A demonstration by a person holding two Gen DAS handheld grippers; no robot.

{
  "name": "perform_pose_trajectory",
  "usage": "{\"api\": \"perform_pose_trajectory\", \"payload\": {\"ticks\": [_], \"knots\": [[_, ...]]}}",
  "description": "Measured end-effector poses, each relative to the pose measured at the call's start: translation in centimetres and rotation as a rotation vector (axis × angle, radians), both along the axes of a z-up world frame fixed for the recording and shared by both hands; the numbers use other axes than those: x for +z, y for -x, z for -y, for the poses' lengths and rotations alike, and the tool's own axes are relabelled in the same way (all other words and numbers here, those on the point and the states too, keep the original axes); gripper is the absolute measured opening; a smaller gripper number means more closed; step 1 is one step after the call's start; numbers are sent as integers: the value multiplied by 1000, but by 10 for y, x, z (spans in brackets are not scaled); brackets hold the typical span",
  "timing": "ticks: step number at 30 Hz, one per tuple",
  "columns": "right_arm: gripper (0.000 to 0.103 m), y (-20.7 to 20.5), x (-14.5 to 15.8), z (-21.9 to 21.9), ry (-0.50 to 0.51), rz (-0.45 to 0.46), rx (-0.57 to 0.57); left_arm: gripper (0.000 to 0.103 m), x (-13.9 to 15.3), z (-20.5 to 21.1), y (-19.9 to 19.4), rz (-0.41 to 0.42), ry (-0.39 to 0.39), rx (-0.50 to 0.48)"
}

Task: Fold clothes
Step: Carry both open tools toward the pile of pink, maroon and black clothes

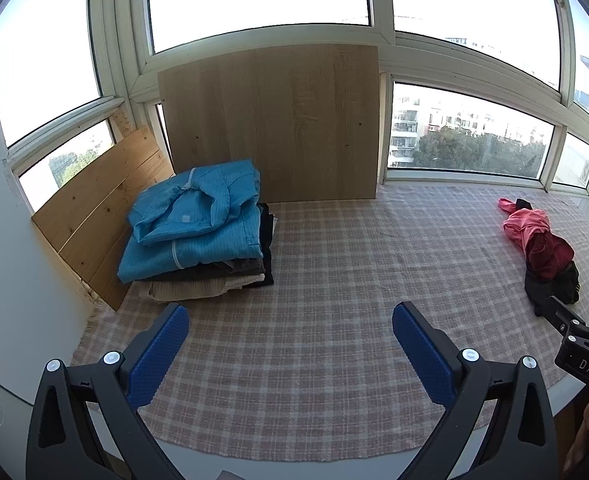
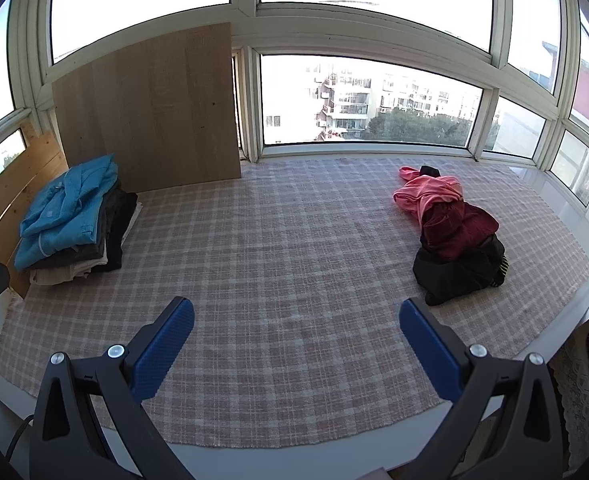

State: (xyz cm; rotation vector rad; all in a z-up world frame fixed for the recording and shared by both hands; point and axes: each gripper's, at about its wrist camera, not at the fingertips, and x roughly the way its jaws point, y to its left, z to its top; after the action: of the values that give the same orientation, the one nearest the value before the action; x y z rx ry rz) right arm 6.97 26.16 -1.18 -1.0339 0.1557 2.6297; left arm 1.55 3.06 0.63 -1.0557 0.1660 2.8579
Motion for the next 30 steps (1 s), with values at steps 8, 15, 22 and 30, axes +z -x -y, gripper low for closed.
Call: {"api": "perform_pose_trajectory", "payload": {"ticks": [8,15,22,30], "knots": [[103,-8,0,-18,6,-5,-78,103,-1,-23,8,-1,7,-89],[103,-17,1,-32,-2,-4,-160,103,-1,-47,19,-2,5,-186],[103,-31,2,-51,-3,-3,-268,103,-5,-77,26,3,7,-300],[103,-51,-4,-76,-2,10,-385,103,-10,-119,26,17,13,-436]]}}
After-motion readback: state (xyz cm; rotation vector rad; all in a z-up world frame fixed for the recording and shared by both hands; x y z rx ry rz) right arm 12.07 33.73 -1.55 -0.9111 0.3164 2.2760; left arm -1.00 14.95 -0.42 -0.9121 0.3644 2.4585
